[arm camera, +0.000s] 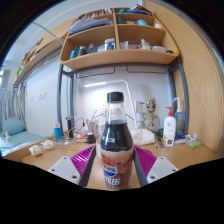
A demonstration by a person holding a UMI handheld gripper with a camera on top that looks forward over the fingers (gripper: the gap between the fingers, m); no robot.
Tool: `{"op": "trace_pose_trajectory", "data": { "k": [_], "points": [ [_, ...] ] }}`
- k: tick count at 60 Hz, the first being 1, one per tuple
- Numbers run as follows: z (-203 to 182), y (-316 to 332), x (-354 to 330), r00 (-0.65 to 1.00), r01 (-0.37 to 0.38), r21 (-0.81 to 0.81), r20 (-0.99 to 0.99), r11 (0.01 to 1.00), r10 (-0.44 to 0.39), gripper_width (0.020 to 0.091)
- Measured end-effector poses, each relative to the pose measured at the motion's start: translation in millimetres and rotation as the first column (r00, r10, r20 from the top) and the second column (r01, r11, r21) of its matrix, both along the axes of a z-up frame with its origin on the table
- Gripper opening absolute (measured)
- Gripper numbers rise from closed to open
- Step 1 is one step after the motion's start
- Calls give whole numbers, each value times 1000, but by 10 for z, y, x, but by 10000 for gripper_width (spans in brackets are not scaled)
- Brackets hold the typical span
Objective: Pour water
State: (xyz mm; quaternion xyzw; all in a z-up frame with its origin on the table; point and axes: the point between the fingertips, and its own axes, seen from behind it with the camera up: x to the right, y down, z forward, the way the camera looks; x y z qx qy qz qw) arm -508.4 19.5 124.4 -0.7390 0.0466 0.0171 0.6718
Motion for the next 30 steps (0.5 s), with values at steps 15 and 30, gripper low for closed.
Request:
{"op": "trace_pose_trajectory", "data": {
  "k": [15,30],
  "points": [
    [-8,151,97,997,49,32,57,998,-50,549],
    [-29,164,78,997,23,7,70,1000,-24,399]
  ]
}}
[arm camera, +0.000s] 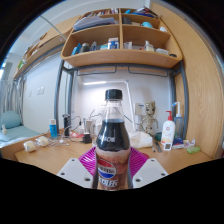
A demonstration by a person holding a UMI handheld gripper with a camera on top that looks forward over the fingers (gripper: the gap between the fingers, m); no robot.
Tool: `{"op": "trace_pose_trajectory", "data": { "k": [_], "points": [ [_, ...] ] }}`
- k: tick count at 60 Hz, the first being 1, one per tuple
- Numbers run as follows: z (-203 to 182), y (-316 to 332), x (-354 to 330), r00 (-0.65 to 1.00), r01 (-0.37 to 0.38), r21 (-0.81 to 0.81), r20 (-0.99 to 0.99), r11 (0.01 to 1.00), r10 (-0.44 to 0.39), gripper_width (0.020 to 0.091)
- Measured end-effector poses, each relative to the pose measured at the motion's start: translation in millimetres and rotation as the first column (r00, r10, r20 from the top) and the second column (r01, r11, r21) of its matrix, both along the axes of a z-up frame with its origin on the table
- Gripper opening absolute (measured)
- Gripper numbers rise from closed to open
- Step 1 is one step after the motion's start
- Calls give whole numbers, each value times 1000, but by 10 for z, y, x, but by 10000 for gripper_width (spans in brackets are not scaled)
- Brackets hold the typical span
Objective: Pour water
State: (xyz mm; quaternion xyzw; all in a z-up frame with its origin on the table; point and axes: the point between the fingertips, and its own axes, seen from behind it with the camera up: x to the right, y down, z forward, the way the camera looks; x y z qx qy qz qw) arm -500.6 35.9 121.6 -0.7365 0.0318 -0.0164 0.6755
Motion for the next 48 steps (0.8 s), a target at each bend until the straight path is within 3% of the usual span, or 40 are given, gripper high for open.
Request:
{"op": "trace_pose_trajectory", "data": {
  "k": [16,27,38,48],
  "points": [
    [34,43,35,1000,-13,5,15,1000,13,397],
    [153,216,508,937,25,-51,350,998,-6,397],
    [149,651,933,604,67,-92,796,993,32,399],
    [30,1091,1086,204,82,-149,970,985,130,398]
  ]
}}
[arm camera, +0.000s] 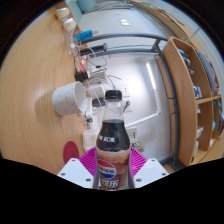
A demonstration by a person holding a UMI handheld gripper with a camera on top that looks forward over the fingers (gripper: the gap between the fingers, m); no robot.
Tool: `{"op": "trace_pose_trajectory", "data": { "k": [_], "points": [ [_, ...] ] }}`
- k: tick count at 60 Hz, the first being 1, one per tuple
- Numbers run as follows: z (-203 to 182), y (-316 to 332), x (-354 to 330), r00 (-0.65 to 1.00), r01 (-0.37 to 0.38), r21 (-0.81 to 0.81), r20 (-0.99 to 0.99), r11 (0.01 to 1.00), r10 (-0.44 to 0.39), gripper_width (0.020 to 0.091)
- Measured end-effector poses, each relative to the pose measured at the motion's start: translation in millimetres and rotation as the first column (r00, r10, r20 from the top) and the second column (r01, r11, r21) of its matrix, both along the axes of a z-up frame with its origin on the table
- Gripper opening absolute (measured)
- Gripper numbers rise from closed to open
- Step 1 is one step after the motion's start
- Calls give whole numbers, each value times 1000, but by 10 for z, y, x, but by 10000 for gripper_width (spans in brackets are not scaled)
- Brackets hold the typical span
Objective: Pour water
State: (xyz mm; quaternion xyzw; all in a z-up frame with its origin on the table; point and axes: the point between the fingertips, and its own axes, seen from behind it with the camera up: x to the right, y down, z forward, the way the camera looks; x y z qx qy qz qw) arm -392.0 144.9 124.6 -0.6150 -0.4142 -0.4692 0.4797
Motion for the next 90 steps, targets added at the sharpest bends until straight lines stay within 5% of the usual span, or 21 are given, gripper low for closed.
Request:
{"op": "trace_pose_trajectory", "data": {
  "k": [26,47,56,66,78,90],
  "points": [
    [296,555,-147,767,-92,-88,628,992,127,397],
    [267,675,-221,712,-107,-106,686,989,150,400],
    [257,502,-154,896,-110,-85,423,990,136,400],
    [320,329,18,979,-75,-45,-194,996,65,400],
    [403,331,104,557,-34,22,-830,999,37,401],
    [384,447,237,186,-15,74,-980,997,76,398]
  ]
}}
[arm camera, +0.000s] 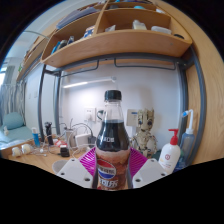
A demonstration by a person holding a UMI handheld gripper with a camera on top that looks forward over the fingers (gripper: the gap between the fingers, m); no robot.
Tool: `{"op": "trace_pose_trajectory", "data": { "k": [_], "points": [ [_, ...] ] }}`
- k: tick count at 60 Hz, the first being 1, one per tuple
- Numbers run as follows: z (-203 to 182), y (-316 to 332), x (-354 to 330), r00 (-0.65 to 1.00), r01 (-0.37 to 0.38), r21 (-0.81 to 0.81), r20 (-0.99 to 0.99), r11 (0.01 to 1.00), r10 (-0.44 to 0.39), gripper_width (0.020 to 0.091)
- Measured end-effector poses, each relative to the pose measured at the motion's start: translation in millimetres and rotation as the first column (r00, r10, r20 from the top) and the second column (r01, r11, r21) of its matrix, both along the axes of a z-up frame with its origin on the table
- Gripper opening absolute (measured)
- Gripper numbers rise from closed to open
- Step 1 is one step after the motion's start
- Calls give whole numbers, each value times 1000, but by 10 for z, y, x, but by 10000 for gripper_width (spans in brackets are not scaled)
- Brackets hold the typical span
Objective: Pour water
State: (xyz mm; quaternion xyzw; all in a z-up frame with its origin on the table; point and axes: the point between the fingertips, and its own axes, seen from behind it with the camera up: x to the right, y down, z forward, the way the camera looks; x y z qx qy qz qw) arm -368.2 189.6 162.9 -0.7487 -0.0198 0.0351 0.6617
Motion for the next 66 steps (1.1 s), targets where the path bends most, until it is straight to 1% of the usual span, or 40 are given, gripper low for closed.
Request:
{"op": "trace_pose_trajectory", "data": {
  "k": [5,12,13,15,23,25,33,46,48,52,53,57,63,66],
  "points": [
    [-92,32,-54,999,-11,-4,-43,1000,11,399],
    [-254,78,-101,1000,-9,-7,-1,1000,9,400],
    [-277,82,-112,1000,-12,-8,5,1000,12,411],
    [-321,82,-122,1000,-14,-8,10,1000,14,410],
    [-558,72,-149,1000,-23,-30,-20,999,22,419],
    [-514,77,-145,999,-24,2,-24,1000,24,416],
    [-527,31,-125,999,-14,0,-38,1000,14,416],
    [-529,27,-132,1000,3,-6,-7,1000,-3,527],
    [-548,19,-116,1000,10,-19,0,1000,-10,566],
    [-550,-43,-89,999,34,-32,4,999,-34,679],
    [-538,-66,-80,999,41,-30,3,999,-41,694],
    [-496,-188,-81,999,51,-20,-8,999,-51,700],
    [-451,-443,-67,996,79,-20,-32,997,-80,764],
    [-451,-604,-55,994,104,-35,-40,994,-106,810]
  ]
}}
